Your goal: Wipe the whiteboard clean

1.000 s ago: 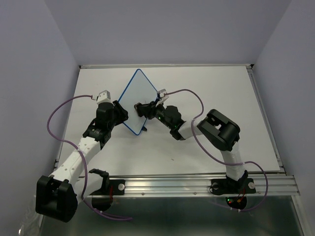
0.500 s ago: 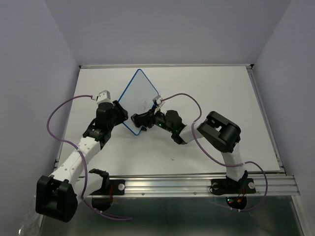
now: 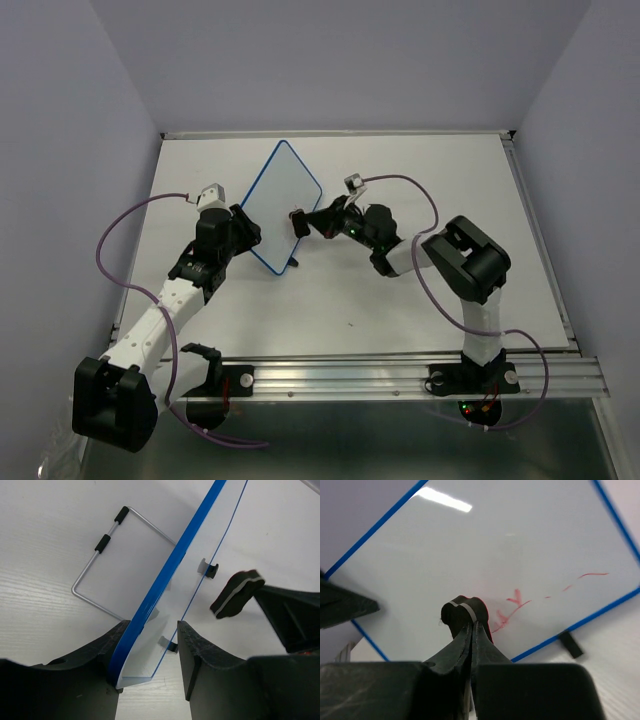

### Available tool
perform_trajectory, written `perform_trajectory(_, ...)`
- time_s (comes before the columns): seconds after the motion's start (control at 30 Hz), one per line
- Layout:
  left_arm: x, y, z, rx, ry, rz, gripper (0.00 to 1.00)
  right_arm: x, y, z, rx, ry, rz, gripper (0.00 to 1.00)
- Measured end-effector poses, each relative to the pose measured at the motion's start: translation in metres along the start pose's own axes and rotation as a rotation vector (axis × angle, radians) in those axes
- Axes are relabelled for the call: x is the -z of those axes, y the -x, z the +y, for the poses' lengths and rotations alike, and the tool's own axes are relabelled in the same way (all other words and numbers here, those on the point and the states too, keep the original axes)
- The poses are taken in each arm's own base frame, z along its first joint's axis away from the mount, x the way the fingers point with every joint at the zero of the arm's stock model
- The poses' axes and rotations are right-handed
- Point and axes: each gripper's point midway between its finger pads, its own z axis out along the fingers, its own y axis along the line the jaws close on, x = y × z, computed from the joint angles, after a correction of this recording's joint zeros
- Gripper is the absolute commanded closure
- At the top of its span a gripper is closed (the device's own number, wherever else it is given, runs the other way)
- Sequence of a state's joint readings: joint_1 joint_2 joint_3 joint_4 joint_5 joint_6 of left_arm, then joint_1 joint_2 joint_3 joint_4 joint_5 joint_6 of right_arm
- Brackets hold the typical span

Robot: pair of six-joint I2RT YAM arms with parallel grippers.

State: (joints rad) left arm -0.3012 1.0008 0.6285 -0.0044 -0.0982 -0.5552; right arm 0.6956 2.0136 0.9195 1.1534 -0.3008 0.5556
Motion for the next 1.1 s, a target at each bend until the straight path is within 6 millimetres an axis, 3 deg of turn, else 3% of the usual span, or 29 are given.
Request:
perform_trajectory(0.13, 0.000, 0.000, 0.000, 0.000, -0.001, 0.000, 0.48, 0.006, 0.032, -0.038, -0.031, -0.052, -0.060, 0.99)
perform_trajectory(0.23, 0.000, 0.000, 0.000, 0.000, -0.002, 0.002, 0.47, -0.004, 0.041, -0.045, -0.037, -0.032, -0.071, 0.99)
perform_trajectory(0.43, 0.000, -0.001, -0.001, 0.000, -0.007, 0.005, 0.47, -0.031, 0.031, -0.046, -0.042, 0.018, -0.040, 0.99)
perform_trajectory(0.57, 0.000, -0.001, -0.001, 0.000, -0.008, 0.006, 0.47, -0.041, 0.017, -0.061, -0.059, 0.004, -0.021, 0.99)
perform_trajectory(0.73, 0.000, -0.001, -0.002, 0.000, -0.010, 0.007, 0.47, -0.045, 0.012, -0.072, -0.086, -0.004, -0.020, 0.99)
perform_trajectory(1.1, -0.004, -0.007, 0.000, -0.004, -0.004, 0.029, 0.48, -0.040, 0.000, -0.065, -0.110, -0.006, -0.030, 0.99)
